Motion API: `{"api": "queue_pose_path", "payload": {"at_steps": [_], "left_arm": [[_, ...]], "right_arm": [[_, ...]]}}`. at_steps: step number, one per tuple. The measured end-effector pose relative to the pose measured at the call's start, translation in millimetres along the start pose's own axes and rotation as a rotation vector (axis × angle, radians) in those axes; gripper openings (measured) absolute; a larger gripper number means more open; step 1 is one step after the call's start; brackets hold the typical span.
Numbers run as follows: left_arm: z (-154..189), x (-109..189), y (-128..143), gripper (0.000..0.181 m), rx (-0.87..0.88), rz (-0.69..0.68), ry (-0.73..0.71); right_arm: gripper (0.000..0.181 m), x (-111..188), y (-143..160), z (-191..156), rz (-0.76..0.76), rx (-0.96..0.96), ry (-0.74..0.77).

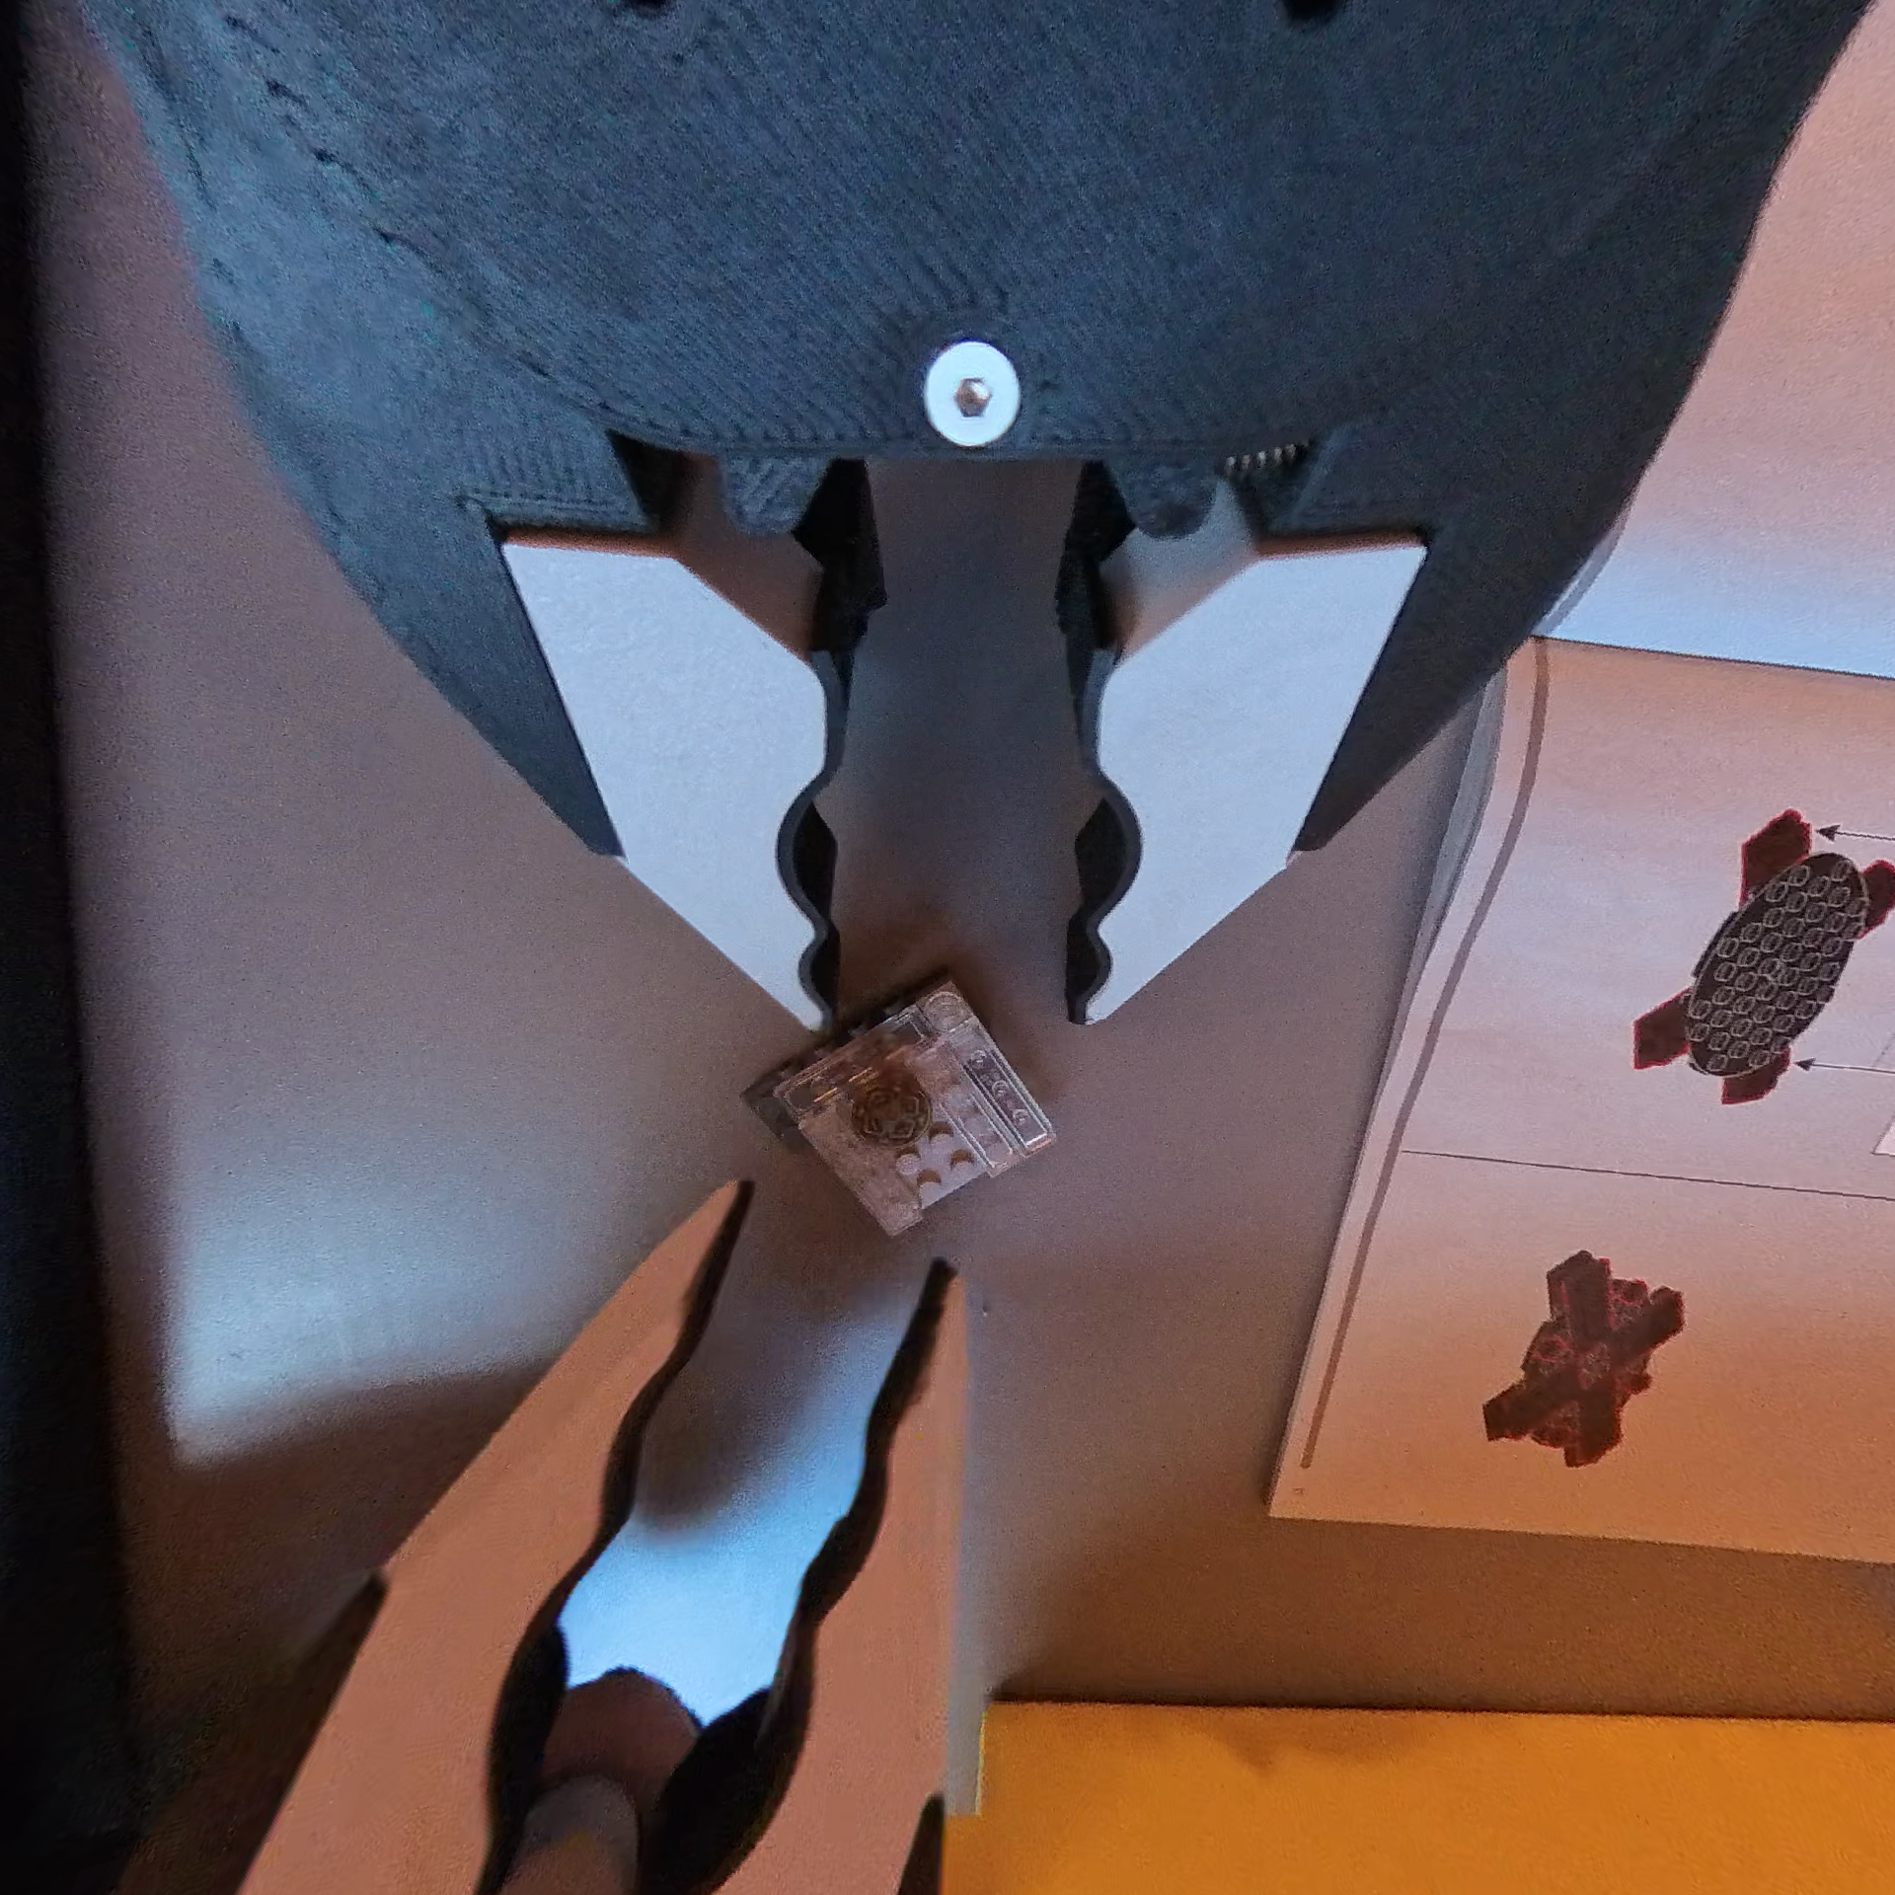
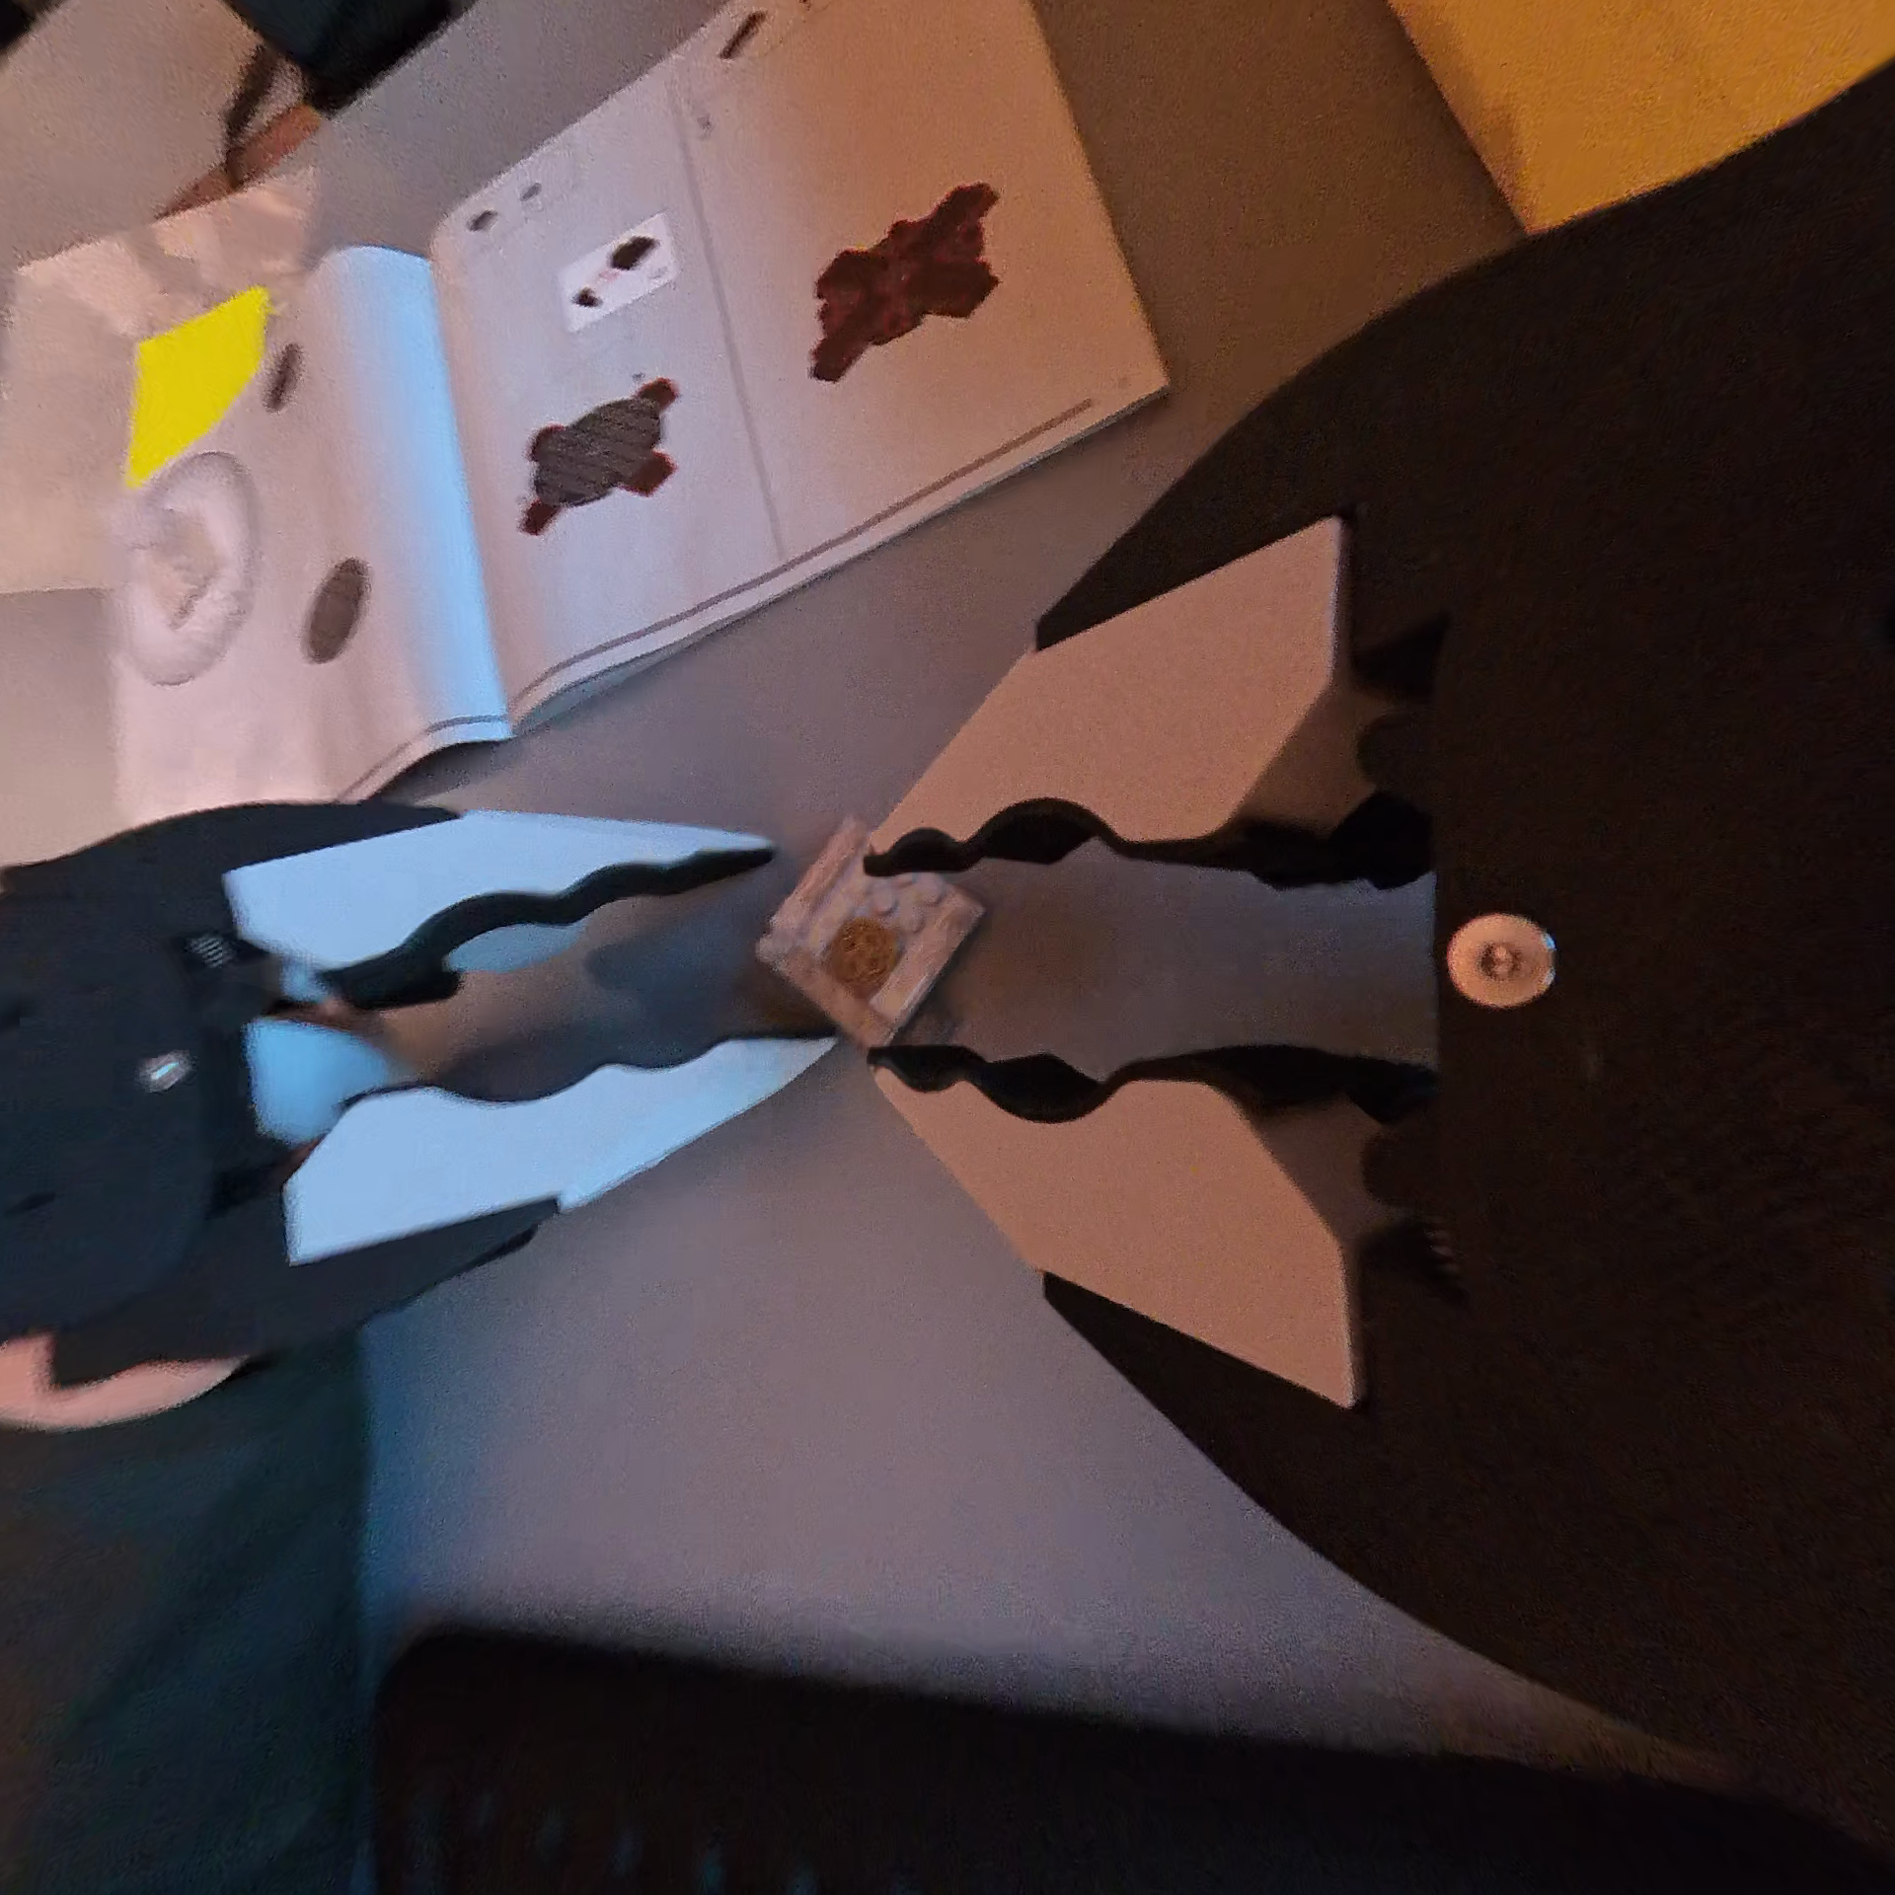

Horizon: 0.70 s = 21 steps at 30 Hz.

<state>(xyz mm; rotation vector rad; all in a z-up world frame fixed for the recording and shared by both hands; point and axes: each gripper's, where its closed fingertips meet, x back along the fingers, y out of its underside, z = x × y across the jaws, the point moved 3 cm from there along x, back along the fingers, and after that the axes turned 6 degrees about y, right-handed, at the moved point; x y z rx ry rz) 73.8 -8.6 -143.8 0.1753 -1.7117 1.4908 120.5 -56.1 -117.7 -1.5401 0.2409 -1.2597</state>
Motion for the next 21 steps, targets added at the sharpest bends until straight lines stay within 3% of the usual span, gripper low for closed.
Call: {"api": "queue_pose_path", "payload": {"at_steps": [4,7,17,21], "left_arm": [[-4.4,-0.1,-0.2,0.032,0.002,0.002,-0.033],[-5.2,-2.0,-1.7,0.023,-0.008,0.007,-0.051],[-7.3,-0.1,-1.5,0.023,-0.014,-0.017,-0.077],[-5.1,1.7,-8.4,0.021,0.060,0.051,-0.013]], "right_arm": [[0.054,-10.6,12.7,3.8,-0.065,-0.223,-0.062],[0.058,-15.6,15.5,8.0,-0.076,-0.325,-0.060],[0.050,-15.5,18.0,11.4,-0.105,-0.283,0.000],[0.050,-16.4,17.7,11.0,-0.105,-0.264,0.004]]}}
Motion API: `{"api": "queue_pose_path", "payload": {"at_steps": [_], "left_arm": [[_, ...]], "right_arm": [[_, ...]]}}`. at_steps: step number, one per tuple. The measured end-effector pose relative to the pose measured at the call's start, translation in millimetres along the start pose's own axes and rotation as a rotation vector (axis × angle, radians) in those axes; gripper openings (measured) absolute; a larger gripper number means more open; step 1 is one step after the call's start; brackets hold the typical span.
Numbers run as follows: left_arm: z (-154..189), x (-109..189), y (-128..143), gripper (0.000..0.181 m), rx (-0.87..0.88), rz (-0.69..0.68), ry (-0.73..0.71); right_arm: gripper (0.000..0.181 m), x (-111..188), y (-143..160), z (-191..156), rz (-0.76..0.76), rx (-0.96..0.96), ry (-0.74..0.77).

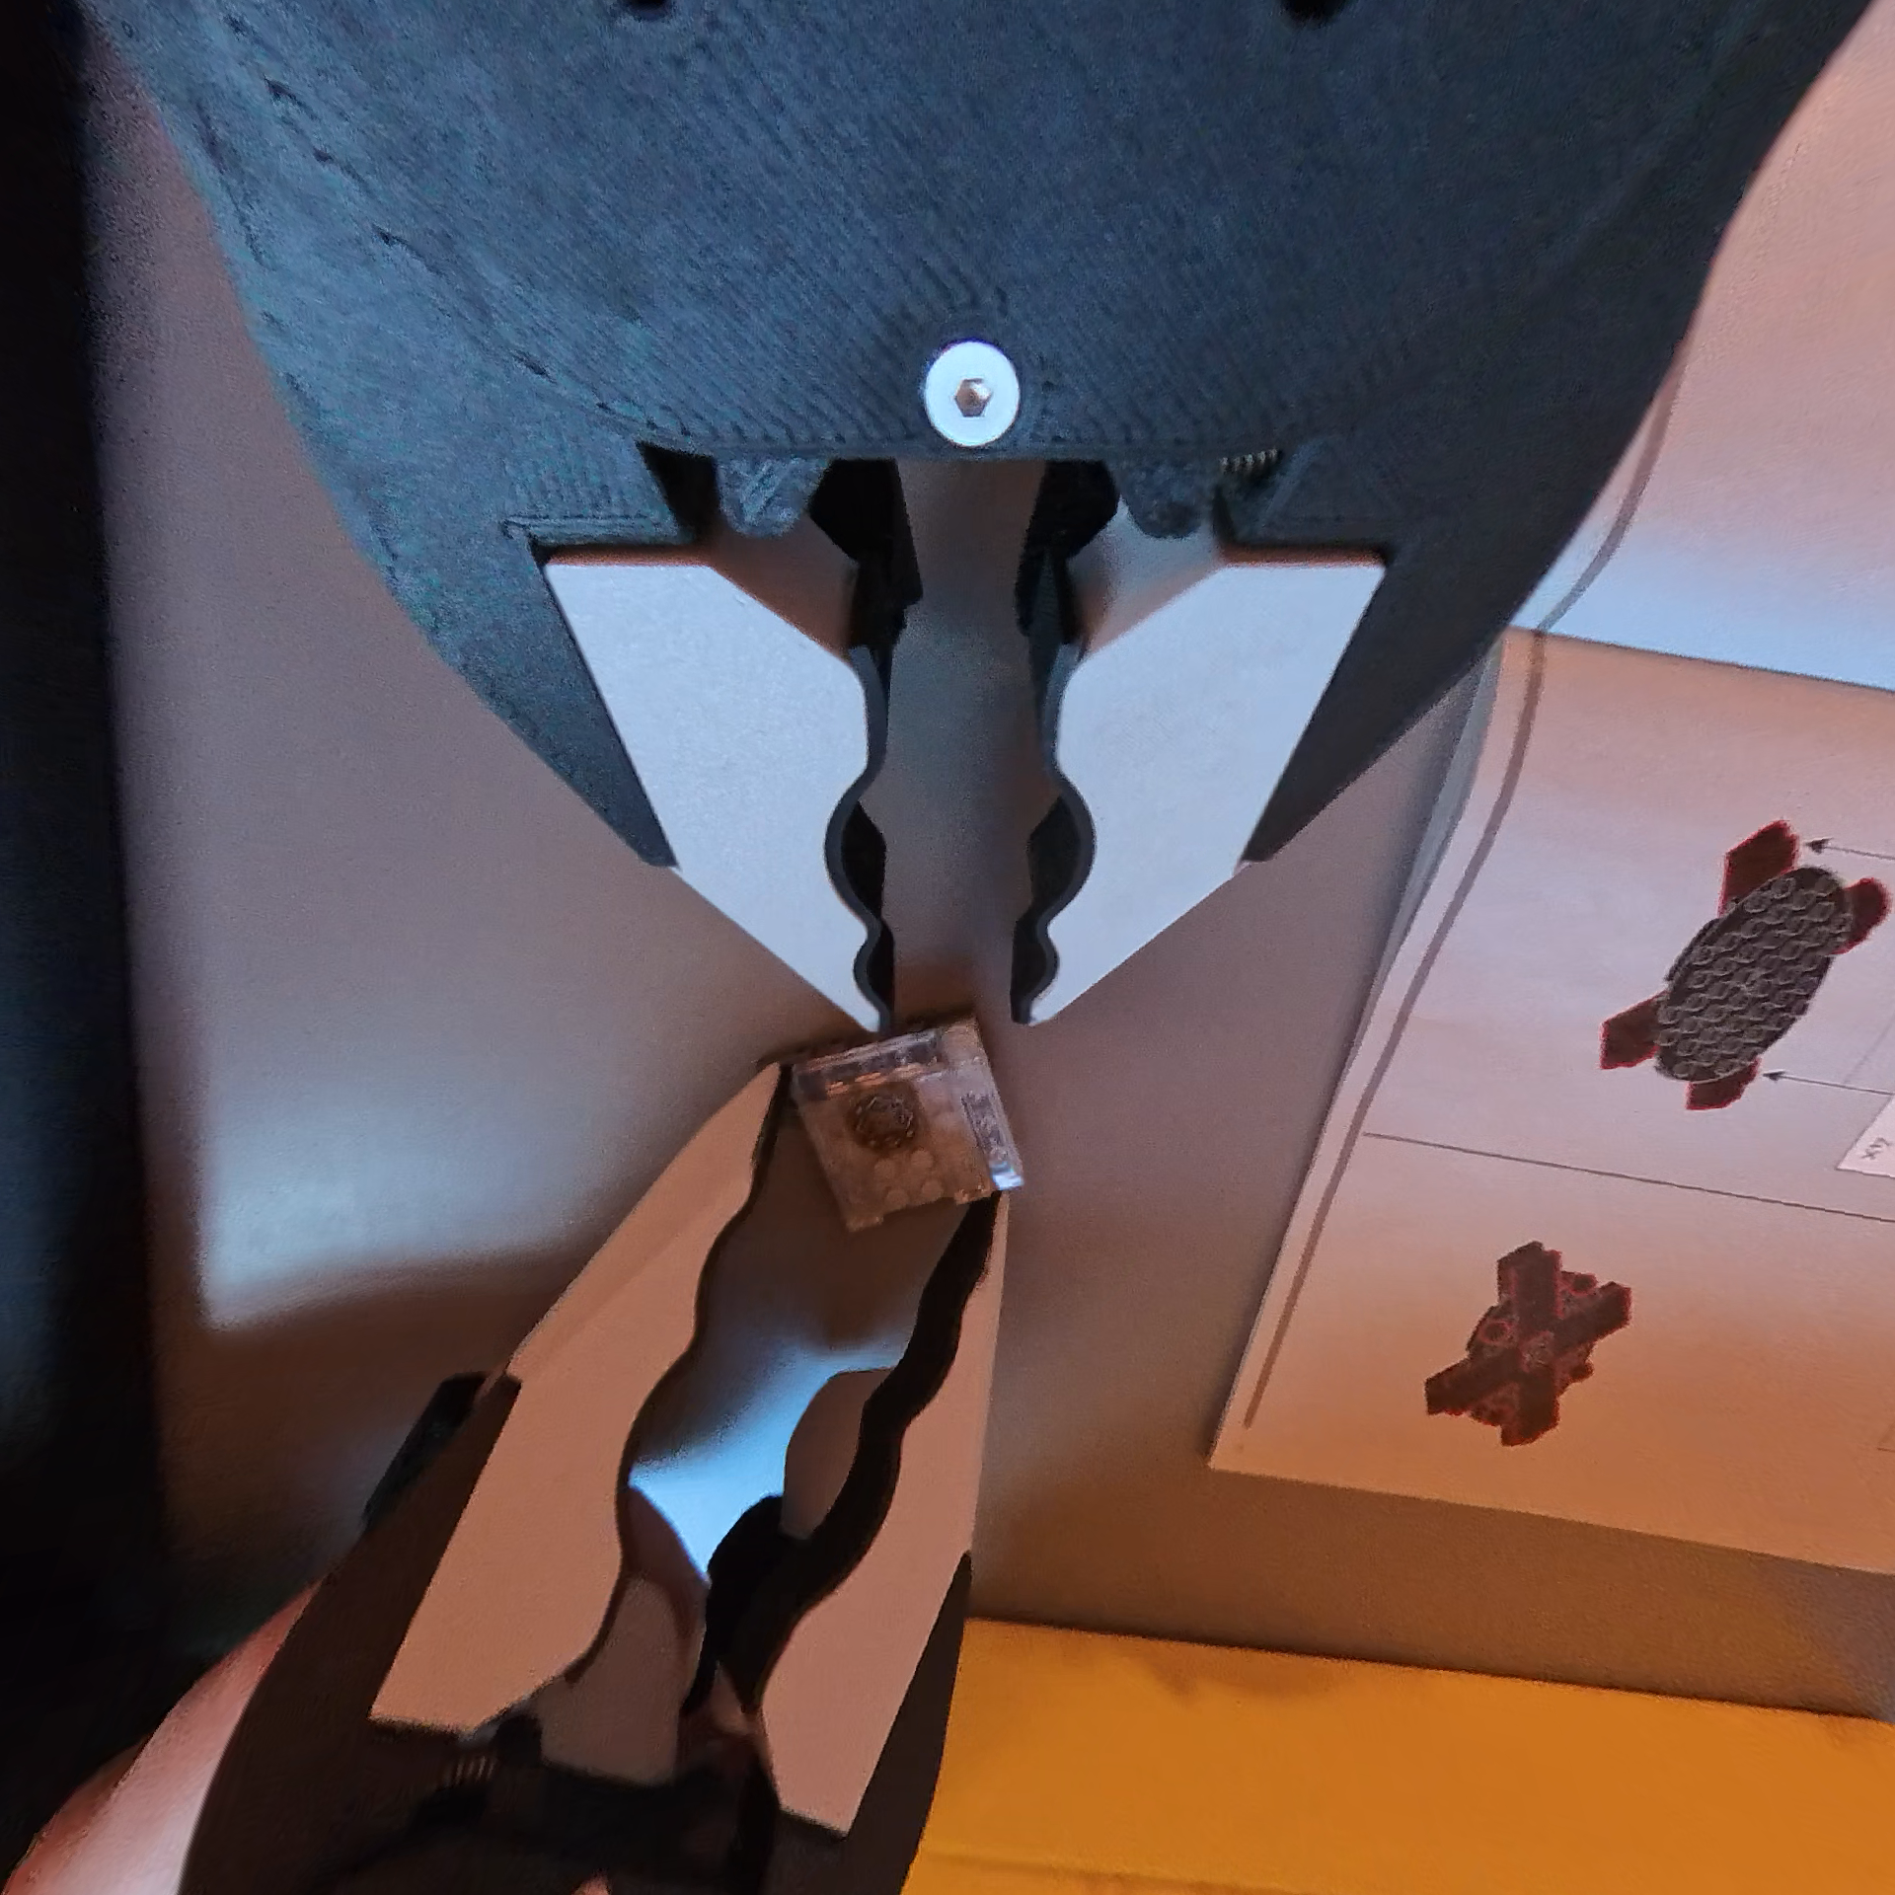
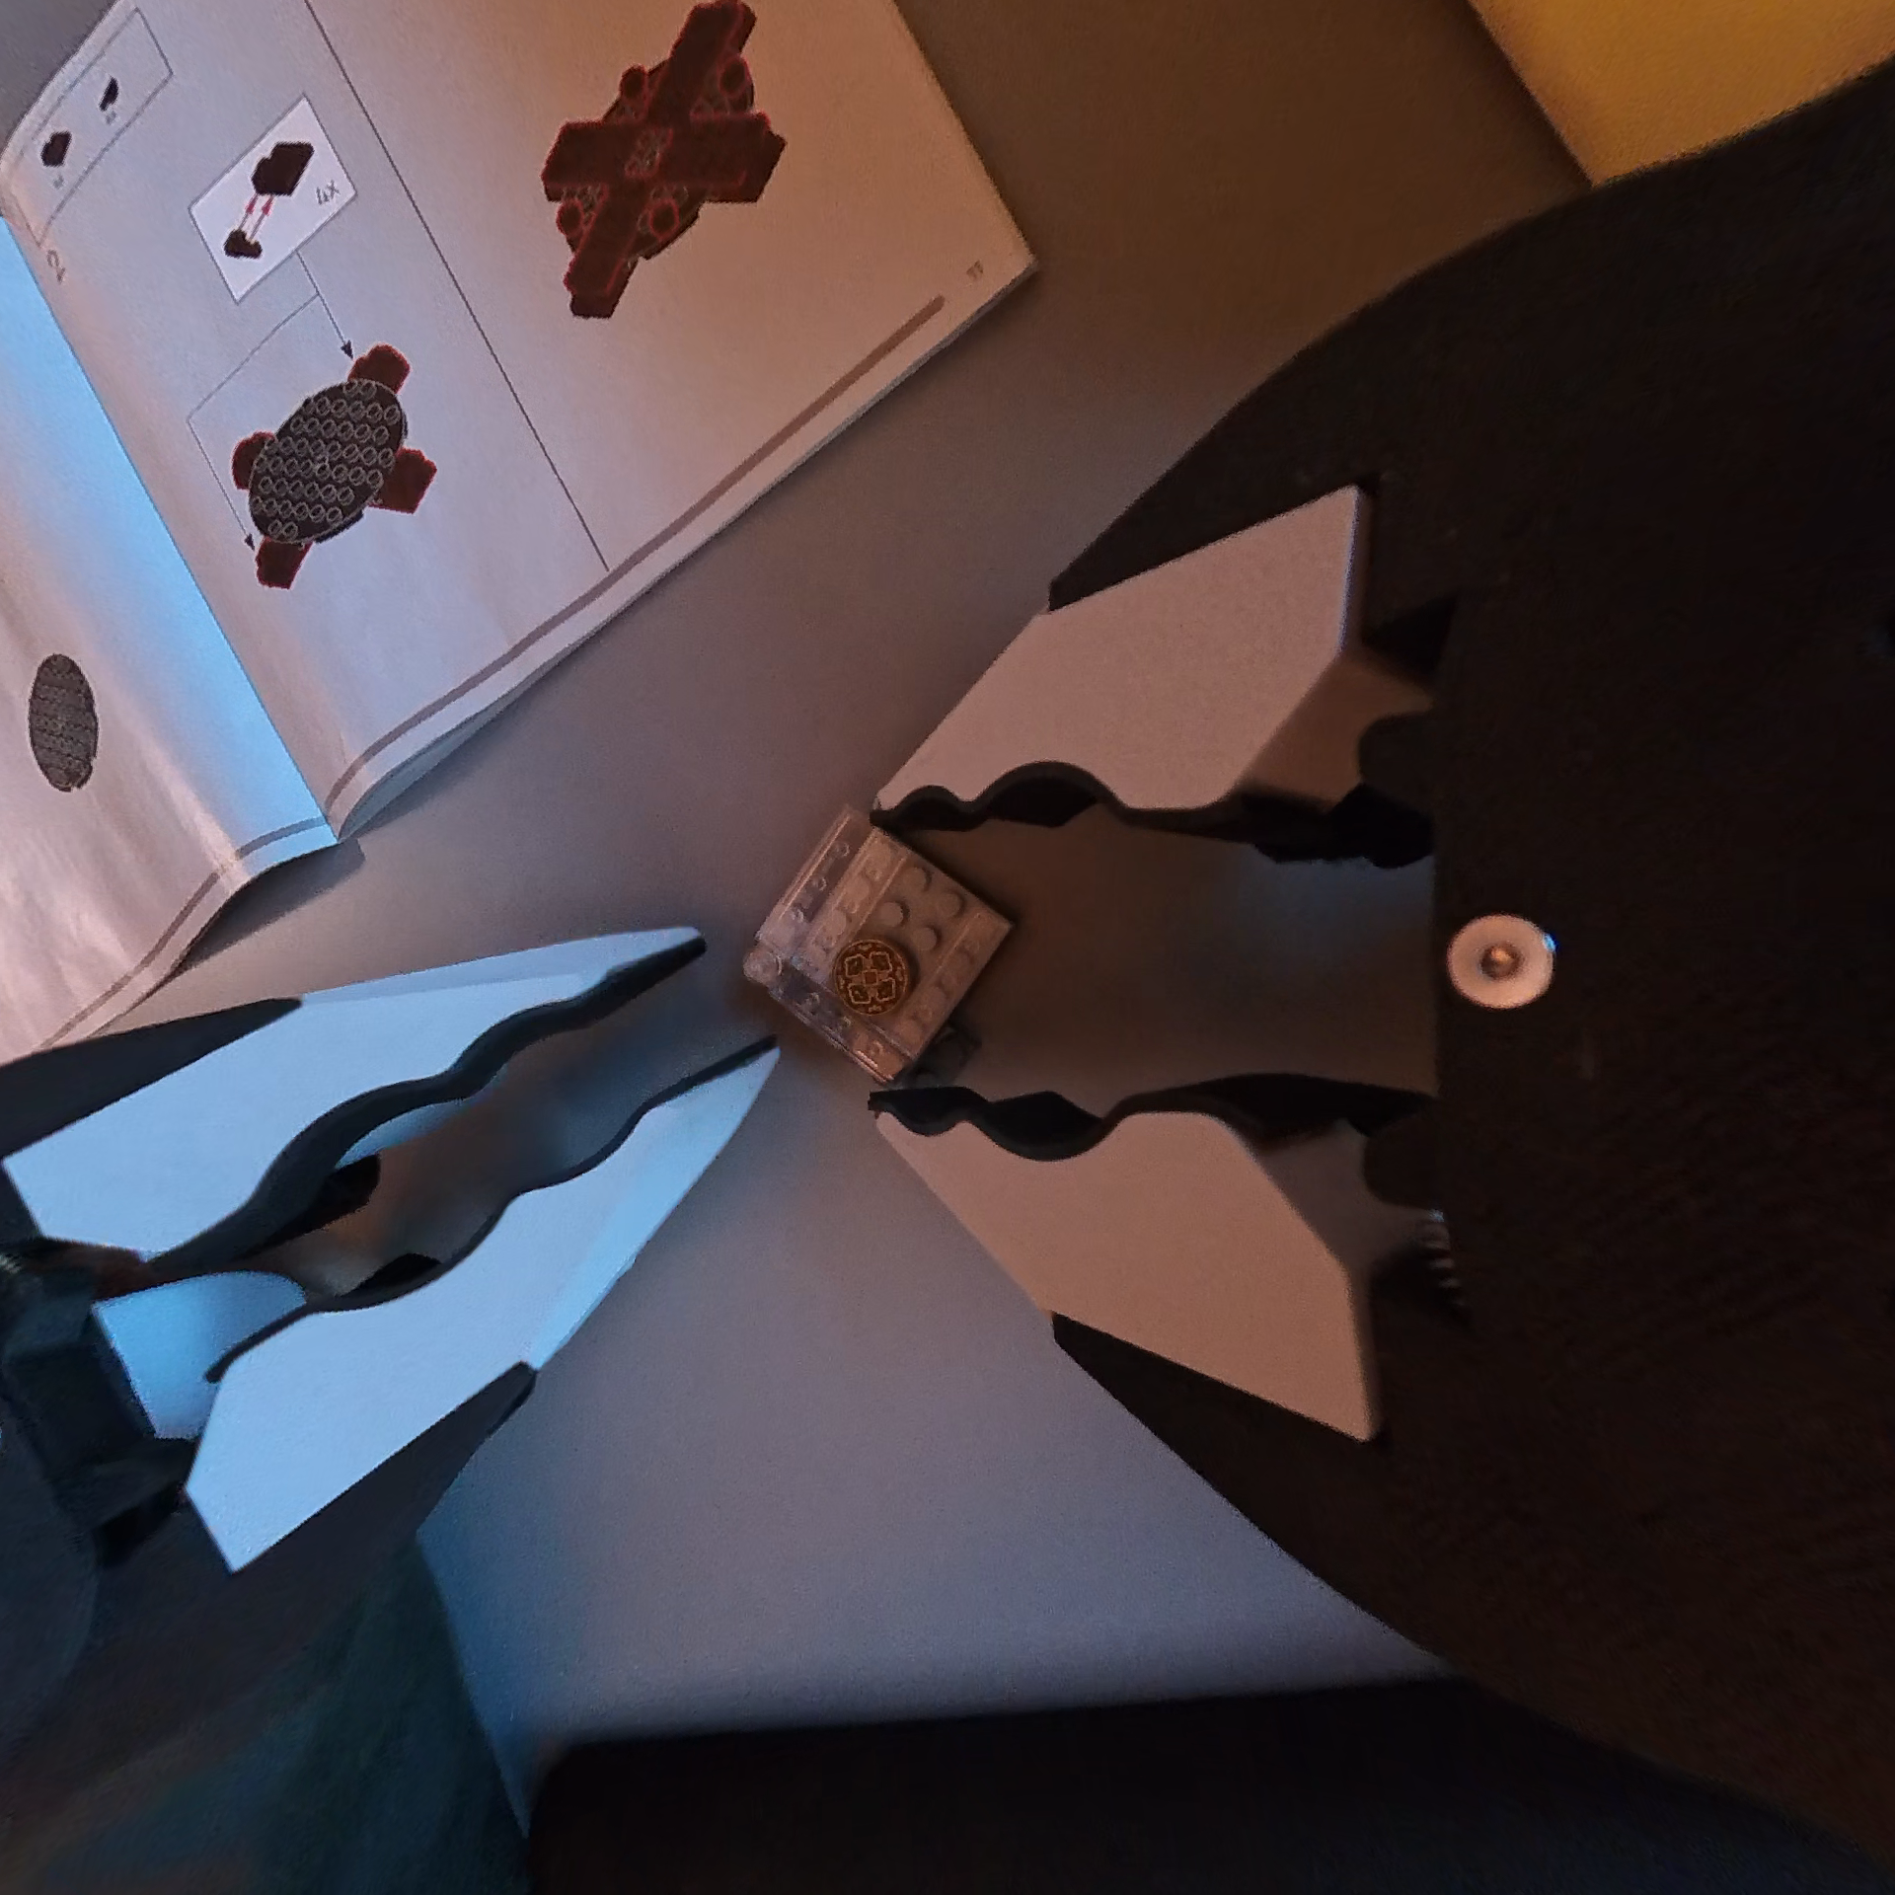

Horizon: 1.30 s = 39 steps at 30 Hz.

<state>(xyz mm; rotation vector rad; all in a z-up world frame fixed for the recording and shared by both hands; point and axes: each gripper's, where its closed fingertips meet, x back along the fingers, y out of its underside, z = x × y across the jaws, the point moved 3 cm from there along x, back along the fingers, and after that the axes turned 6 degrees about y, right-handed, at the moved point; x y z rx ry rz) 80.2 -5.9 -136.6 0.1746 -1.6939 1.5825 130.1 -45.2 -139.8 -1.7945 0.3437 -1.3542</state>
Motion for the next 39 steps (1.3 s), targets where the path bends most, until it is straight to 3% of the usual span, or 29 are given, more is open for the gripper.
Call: {"api": "queue_pose_path", "payload": {"at_steps": [4,25,32,39], "left_arm": [[0.9,-4.3,-2.9,0.009,0.009,0.024,-0.002],[-0.6,-5.5,-4.8,0.003,-0.044,0.015,-0.053],[-1.2,-5.5,-5.2,0.003,-0.033,-0.001,-0.085],[-5.6,-7.8,-8.1,0.003,0.093,-0.007,-0.162]], "right_arm": [[0.050,-0.4,0.1,-0.6,-0.001,0.019,0.006],[0.051,-1.1,2.3,-0.2,-0.013,0.084,0.031],[0.052,1.3,0.9,4.6,0.006,-0.030,0.005],[0.047,-2.7,-0.6,7.6,-0.033,0.107,0.158]]}}
